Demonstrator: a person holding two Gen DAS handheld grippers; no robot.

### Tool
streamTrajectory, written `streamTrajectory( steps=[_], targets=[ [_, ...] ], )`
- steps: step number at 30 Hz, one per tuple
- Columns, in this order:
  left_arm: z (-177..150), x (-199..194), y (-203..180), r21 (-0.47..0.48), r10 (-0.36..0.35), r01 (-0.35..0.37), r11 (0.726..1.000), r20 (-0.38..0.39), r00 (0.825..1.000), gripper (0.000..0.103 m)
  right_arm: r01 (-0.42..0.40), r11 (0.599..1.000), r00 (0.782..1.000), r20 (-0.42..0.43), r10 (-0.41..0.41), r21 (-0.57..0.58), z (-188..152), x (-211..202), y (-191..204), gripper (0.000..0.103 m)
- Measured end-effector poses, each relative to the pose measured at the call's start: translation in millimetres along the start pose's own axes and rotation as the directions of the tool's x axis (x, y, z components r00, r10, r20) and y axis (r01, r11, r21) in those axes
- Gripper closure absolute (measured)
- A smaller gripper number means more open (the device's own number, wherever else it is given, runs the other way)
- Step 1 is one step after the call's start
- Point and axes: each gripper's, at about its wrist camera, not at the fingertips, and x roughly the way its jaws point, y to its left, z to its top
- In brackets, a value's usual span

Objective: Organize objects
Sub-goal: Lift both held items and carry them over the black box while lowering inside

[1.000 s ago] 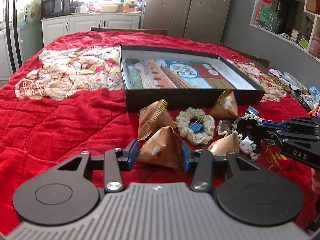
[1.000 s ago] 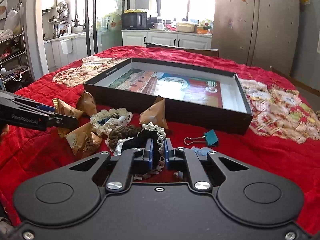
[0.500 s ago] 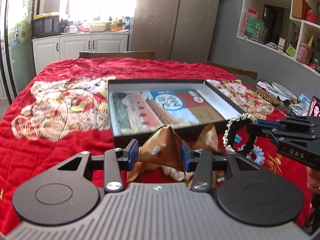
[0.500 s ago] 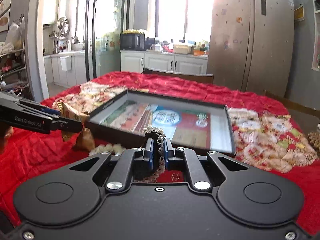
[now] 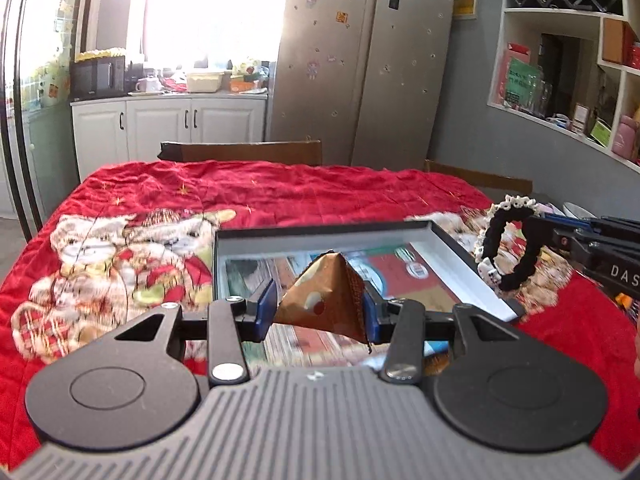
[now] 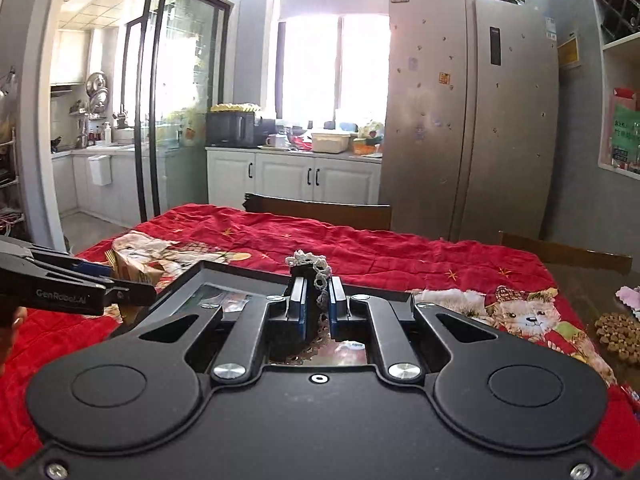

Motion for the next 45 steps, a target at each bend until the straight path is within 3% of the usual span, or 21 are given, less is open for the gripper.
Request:
streamTrajectory(
  steps=[15,22,32,45],
  targets=[
    [36,78,5,-0.032,0.076,-0.076,0.997,-0.001,0.997,0.054,0.054,0.998,0.993,-0.103,-0.051,0.028,12,118,-14,0.093],
    [43,112,7,-0.043,0.070,-0.071,0.997,-0.036,0.997,0.054,0.079,0.994,0.989,-0.135,-0.068,0.073,6,161,-25,0.093],
    [34,149,12,-0.064,0.077,-0.083,0.994,-0.085,0.993,0.053,0.073,0.991,0.985,-0.165,-0.054,0.116,-13,189,-41,0.093],
    [25,166,11,-0.021,0.095,-0.098,0.995,-0.125,0.988,0.052,0.072,0.991,0.970,-0.239,-0.044,0.109,-27,210,-39,0.093]
  ],
)
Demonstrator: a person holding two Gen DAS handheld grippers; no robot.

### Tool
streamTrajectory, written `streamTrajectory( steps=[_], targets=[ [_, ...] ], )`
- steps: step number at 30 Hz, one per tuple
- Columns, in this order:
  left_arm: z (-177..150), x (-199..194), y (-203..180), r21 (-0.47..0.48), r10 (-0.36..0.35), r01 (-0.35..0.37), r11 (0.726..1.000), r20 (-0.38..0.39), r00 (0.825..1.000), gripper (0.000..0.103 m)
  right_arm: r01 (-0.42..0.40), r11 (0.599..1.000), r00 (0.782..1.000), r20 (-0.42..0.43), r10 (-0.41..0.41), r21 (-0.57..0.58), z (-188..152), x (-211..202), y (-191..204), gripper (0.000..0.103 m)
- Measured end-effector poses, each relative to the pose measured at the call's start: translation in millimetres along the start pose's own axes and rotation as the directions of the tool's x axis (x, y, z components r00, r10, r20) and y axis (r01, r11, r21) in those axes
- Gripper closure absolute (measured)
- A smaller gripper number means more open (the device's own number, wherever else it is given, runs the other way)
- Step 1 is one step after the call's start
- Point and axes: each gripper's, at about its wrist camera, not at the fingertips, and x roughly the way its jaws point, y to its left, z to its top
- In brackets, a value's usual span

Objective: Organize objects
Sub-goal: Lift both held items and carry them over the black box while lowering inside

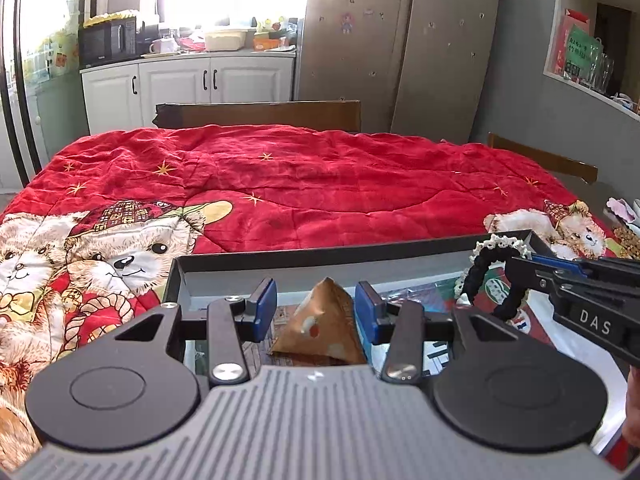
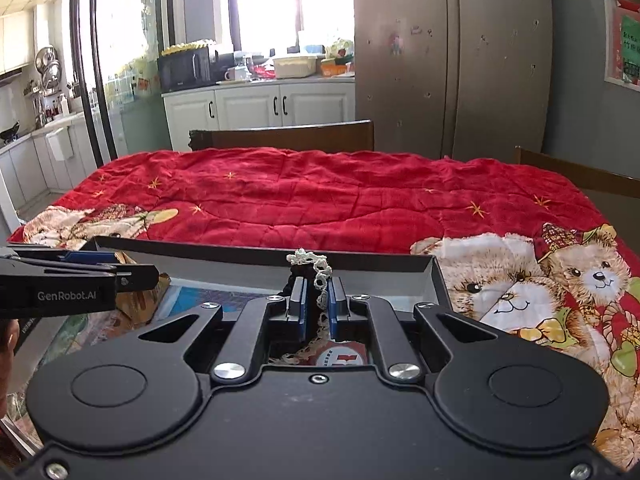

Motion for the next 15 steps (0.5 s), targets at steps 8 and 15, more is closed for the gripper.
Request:
streamTrajectory(
  steps=[8,15],
  targets=[
    [-2,4,-1,0.009,0.001,-0.001,1.000,-0.019,1.000,0.052,0.010,1.000,0.999,-0.045,-0.010,0.001,-1,7,0,0.093],
    [-2,6,0,0.002,-0.001,0.001,1.000,-0.030,1.000,0.046,0.009,1.000,0.995,-0.094,-0.008,0.009,-1,15,-2,0.091]
  ],
)
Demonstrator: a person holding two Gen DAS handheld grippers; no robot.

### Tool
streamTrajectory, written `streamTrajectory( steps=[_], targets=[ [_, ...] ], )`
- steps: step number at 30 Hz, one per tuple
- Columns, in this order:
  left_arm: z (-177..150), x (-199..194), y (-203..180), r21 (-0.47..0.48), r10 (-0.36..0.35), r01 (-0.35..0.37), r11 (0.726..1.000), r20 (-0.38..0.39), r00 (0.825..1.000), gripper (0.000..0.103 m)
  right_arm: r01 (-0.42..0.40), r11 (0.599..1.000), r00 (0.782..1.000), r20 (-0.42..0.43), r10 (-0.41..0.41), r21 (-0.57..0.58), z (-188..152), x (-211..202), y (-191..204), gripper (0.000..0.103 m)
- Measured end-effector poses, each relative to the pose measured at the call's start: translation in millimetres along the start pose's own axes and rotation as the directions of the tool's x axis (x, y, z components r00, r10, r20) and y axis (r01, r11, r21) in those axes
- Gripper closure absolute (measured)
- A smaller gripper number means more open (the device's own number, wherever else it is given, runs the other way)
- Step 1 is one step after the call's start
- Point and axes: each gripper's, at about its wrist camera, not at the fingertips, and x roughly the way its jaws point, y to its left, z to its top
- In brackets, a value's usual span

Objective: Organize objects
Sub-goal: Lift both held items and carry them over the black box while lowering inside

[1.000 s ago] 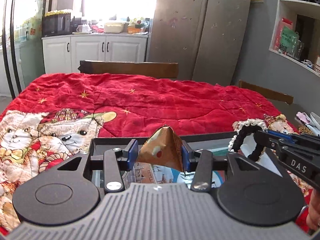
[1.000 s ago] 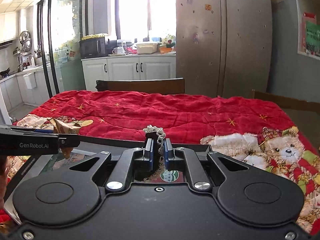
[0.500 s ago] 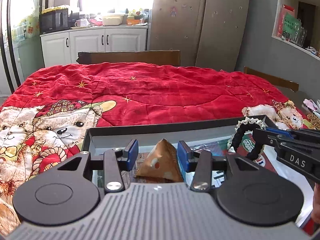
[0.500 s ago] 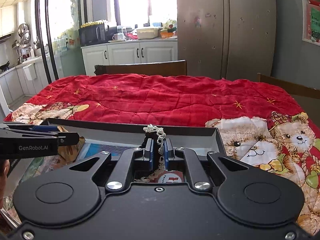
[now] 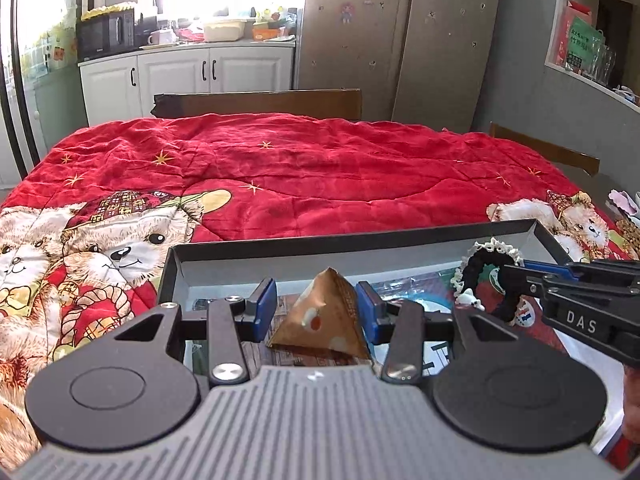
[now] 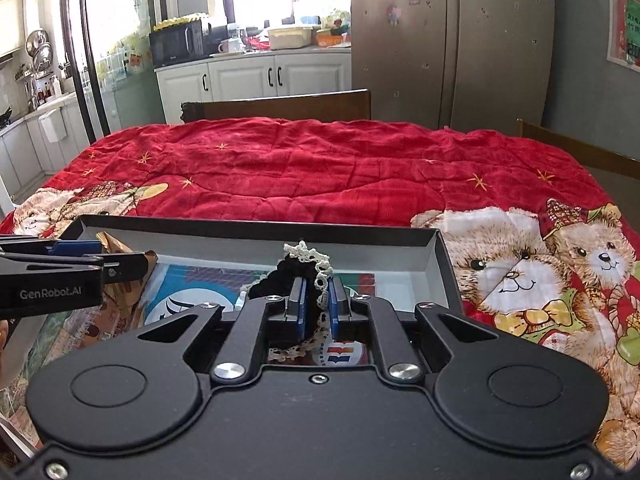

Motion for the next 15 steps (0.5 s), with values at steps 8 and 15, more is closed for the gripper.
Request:
streamTrajectory(
  steps=[8,15],
  targets=[
    [0.0,-0.6,0.7,-0.006,0.006,-0.006,1.000,0.001,1.000,0.038,0.005,1.000,1.000,-0.017,-0.005,0.013,0.7,2.2,-2.6,0.082],
    [0.4,-5.1,4.0,-0.026,0.019,-0.018,0.999,0.019,1.000,0.018,0.005,0.999,1.000,0.029,-0.006,0.037,0.7,-5.1,-7.1,0.067]
  ],
)
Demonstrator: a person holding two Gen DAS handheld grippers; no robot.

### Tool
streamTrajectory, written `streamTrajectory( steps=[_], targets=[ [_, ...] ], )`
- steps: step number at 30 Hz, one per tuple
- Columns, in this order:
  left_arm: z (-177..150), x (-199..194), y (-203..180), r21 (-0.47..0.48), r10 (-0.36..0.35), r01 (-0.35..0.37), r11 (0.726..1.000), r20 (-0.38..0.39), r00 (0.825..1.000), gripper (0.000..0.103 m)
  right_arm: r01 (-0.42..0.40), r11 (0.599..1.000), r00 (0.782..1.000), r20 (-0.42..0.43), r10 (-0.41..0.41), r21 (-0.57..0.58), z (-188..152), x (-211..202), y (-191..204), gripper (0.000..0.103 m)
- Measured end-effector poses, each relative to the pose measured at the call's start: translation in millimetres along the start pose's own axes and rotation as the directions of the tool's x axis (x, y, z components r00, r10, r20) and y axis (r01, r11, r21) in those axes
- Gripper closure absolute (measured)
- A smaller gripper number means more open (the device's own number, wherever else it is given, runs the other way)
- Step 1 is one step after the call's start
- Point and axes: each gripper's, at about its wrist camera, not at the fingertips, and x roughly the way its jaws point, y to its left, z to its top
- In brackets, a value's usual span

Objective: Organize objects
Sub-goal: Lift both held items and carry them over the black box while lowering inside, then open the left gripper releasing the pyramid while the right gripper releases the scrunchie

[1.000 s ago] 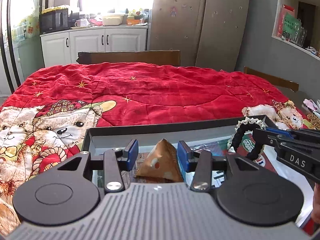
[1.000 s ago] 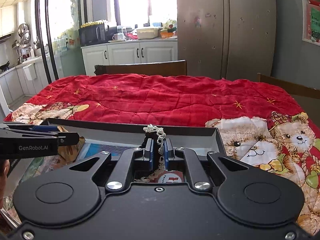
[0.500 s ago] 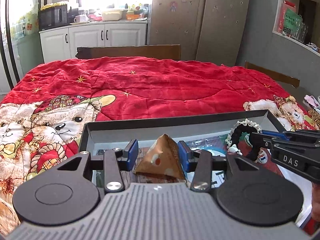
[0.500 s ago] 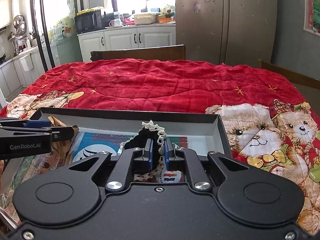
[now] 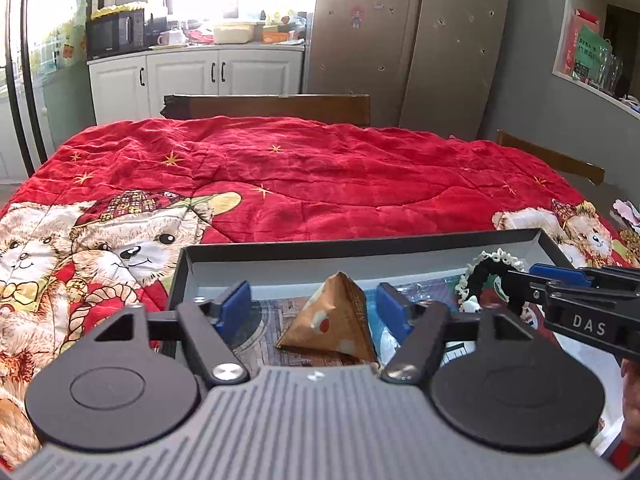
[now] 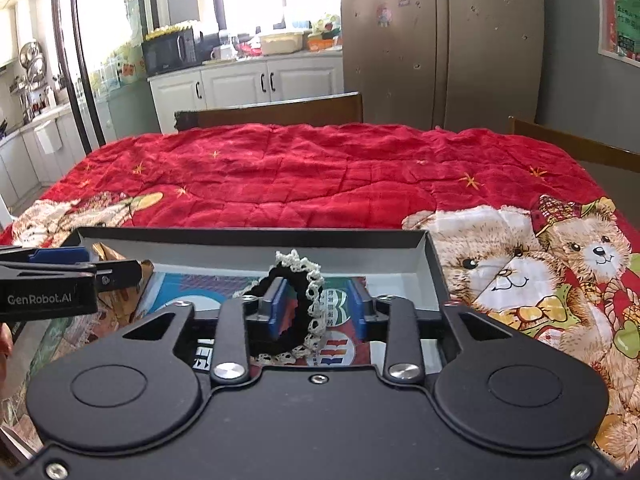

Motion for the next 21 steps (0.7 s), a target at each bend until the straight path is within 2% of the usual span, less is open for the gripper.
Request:
streamTrajectory(
  steps=[4,9,12,16,19,20,21],
  targets=[
    [1,-6,0,-0.008,0.000,0.000,1.000,0.023,1.000,0.014,-0.005,1.000,0.999,0.037,0.005,0.007,0,-8,0,0.065],
    [2,-16,-3,-0.009,-0.003,0.004,1.000,0.056,0.998,0.000,-0.014,1.000,0.998,0.067,0.014,-0.008,1,-20,3,0.060],
    [3,-23,-7,0.012,0.012,-0.014,1.000,0.084,0.996,0.000,-0.005,0.999,0.996,0.085,0.008,-0.034,2,-28,8,0.051],
    [3,-29,-6,-0.007,0.011,-0.010,1.000,0.096,0.995,0.000,-0.009,0.999,0.995,0.097,0.013,-0.039,2,-37,10,0.048],
    [1,-34,-3,-0.033,0.027,-0.023,0.999,0.116,0.993,0.000,-0.008,1.000,0.993,0.118,0.012,-0.028,1,-45,8,0.030],
    [0,-36,-2,-0.042,0.041,-0.036,0.998,0.130,0.991,0.000,-0.005,1.000,0.992,0.130,0.009,-0.024,1,-48,8,0.019],
    [-1,-39,-1,-0.056,0.061,-0.053,0.997,0.145,0.988,0.000,0.003,1.000,0.989,0.147,0.000,-0.020,1,-52,8,0.012]
  ],
)
